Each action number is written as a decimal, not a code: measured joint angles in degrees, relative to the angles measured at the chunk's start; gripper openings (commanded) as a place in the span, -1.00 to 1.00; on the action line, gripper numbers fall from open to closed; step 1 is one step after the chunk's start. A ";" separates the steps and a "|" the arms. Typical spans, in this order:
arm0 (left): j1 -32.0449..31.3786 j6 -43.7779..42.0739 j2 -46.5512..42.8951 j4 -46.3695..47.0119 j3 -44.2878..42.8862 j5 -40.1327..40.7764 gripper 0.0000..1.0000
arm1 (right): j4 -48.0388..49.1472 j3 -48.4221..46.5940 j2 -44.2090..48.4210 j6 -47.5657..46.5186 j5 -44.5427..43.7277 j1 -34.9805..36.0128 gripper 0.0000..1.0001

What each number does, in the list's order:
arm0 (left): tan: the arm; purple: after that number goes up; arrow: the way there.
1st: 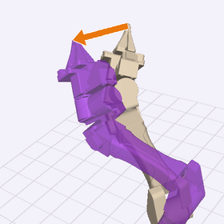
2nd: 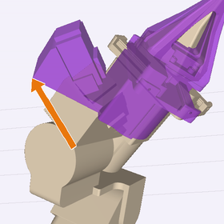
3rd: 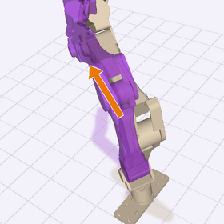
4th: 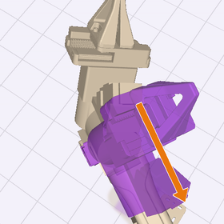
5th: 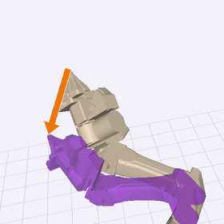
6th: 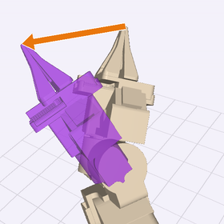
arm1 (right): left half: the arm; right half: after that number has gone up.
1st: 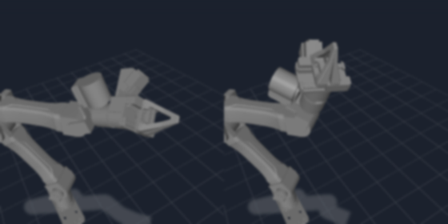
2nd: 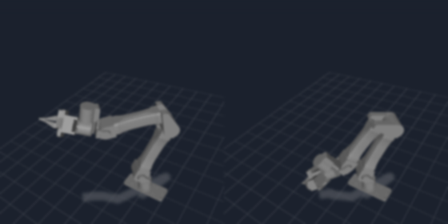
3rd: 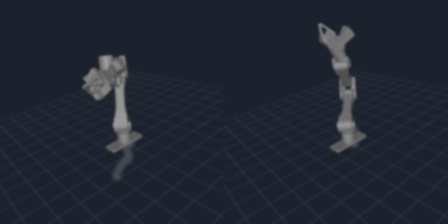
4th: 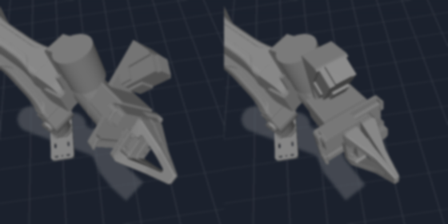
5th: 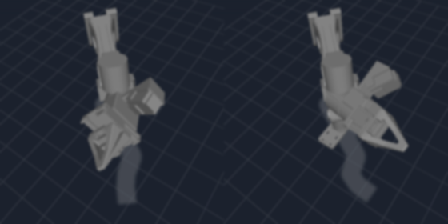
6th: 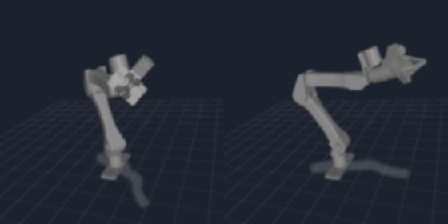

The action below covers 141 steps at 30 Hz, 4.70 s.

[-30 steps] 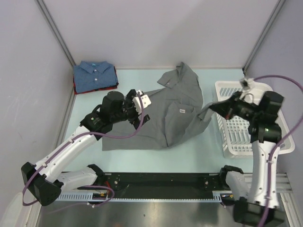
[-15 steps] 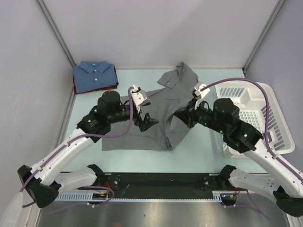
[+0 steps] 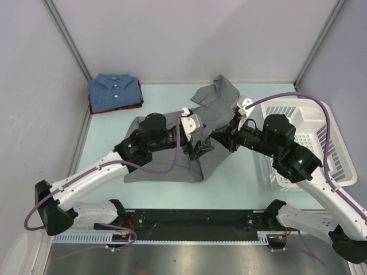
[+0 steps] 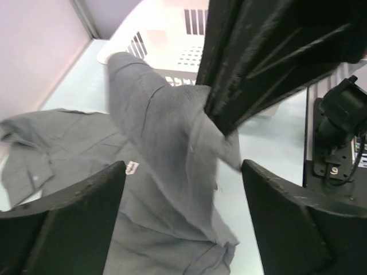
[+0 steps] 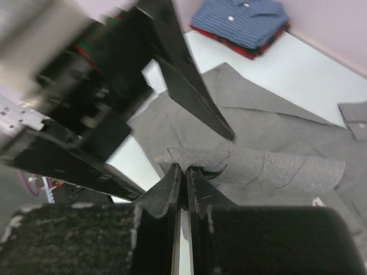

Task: Fold and stack the long sleeve shirts
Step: Flatten the shirt out

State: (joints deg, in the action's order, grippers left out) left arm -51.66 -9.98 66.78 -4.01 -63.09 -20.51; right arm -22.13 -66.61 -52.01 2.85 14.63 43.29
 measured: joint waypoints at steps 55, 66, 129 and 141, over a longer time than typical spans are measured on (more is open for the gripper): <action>-30.95 -70.71 -2.89 -45.29 -3.19 -29.20 -0.88 | -14.86 1.97 -26.60 -21.79 16.81 -18.78 0.79; -30.99 -74.58 -3.17 -46.49 -2.49 -27.78 -0.87 | -14.53 0.04 -35.65 -19.78 7.15 -18.75 0.00; -10.45 -24.46 -17.31 5.07 15.21 -27.02 -1.00 | -29.81 -0.22 -43.82 -39.26 0.07 -26.75 0.48; 14.36 16.72 -0.55 22.43 21.90 -10.73 -1.00 | -39.30 -9.03 -27.41 -37.42 20.59 -30.12 0.99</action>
State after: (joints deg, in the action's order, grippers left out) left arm -37.30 6.74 66.24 18.41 -41.19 -31.24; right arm -61.43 -75.64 -79.42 -34.57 35.22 13.17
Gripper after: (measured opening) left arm 0.091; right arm 0.992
